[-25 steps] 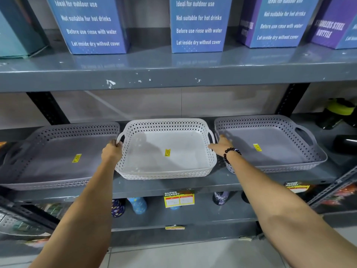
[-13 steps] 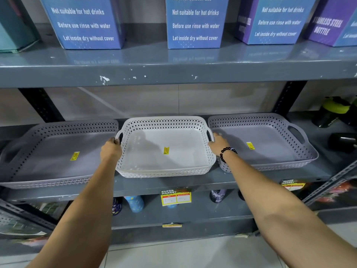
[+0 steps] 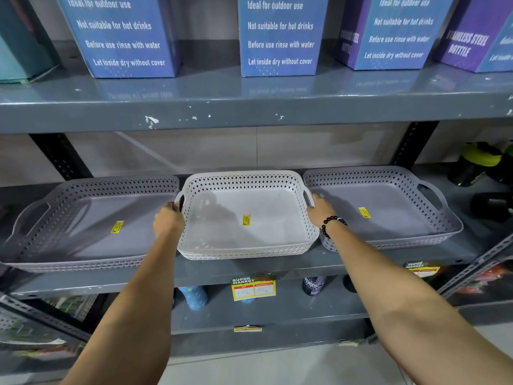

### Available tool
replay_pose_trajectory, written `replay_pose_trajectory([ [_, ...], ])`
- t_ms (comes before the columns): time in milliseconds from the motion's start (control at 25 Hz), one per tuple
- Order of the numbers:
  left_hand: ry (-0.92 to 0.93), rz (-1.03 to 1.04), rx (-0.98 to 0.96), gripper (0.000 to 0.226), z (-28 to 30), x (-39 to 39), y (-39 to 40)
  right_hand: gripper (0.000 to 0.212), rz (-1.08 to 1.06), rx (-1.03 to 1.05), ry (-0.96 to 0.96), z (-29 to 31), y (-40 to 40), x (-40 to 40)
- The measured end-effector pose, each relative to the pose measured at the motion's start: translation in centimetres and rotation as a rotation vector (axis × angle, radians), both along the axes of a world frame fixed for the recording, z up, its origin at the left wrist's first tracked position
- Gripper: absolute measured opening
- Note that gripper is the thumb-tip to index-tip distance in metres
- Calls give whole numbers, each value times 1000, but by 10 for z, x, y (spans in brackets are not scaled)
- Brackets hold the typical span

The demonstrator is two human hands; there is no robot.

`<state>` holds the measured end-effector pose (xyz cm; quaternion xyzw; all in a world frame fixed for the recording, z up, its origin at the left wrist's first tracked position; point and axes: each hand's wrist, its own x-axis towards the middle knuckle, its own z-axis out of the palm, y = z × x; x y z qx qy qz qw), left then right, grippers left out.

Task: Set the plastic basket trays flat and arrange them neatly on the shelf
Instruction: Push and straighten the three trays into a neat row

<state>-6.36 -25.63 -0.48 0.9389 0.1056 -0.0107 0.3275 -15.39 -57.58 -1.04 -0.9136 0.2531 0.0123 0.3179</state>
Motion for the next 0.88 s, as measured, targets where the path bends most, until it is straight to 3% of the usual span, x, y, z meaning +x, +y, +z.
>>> replay_pose_trajectory([
  [440,-26,28,2,36,0,-5,-7,59,-6,15,55,2,-5,2],
  [560,-62,22,-2,41,1,-9,-8,72,-33,-1,55,1,-1,-4],
  [880,-64,31,-25,53,-2,-7,-7,78,65,-136,112,2,6,-6],
])
